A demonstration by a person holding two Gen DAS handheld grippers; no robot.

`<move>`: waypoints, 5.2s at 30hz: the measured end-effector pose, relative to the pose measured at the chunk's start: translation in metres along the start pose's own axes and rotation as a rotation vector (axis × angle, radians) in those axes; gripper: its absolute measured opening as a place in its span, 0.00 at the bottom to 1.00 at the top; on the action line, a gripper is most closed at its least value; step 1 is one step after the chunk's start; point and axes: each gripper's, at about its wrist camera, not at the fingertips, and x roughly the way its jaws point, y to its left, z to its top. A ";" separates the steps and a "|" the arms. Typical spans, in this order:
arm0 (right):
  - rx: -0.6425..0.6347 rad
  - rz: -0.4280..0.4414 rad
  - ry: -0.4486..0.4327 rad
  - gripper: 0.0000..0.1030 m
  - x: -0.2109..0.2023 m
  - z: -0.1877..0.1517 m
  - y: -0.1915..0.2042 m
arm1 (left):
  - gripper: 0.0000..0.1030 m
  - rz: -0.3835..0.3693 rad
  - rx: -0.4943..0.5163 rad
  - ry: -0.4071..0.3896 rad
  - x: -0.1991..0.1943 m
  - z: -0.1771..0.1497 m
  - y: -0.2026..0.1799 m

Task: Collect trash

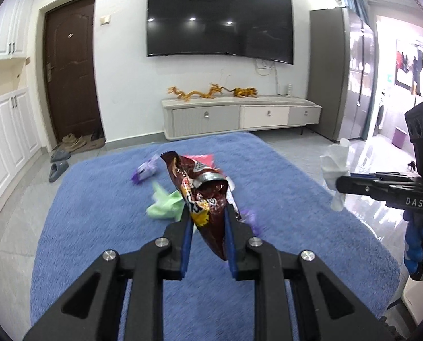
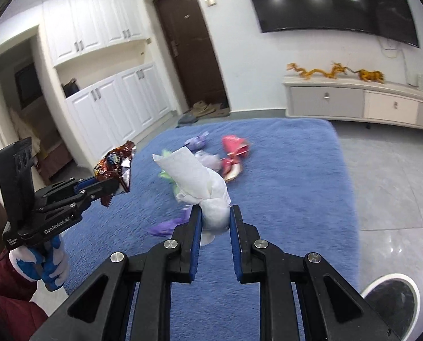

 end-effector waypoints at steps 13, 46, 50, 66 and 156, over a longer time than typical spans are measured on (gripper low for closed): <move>0.231 -0.232 -0.101 0.18 -0.075 -0.029 -0.111 | 0.19 -0.229 0.210 0.021 0.050 0.041 -0.132; 0.763 -0.492 0.022 0.22 -0.107 -0.188 -0.313 | 0.22 -0.629 0.527 0.454 0.202 0.026 -0.399; 0.781 -0.501 0.033 0.32 -0.106 -0.196 -0.318 | 0.38 -0.655 0.500 0.479 0.210 0.024 -0.407; 0.808 -0.566 0.030 0.45 -0.120 -0.199 -0.316 | 0.43 -0.699 0.406 0.486 0.211 0.029 -0.395; 0.127 0.005 0.287 0.18 0.225 0.068 -0.027 | 0.06 -0.126 -0.373 0.120 0.113 -0.011 0.101</move>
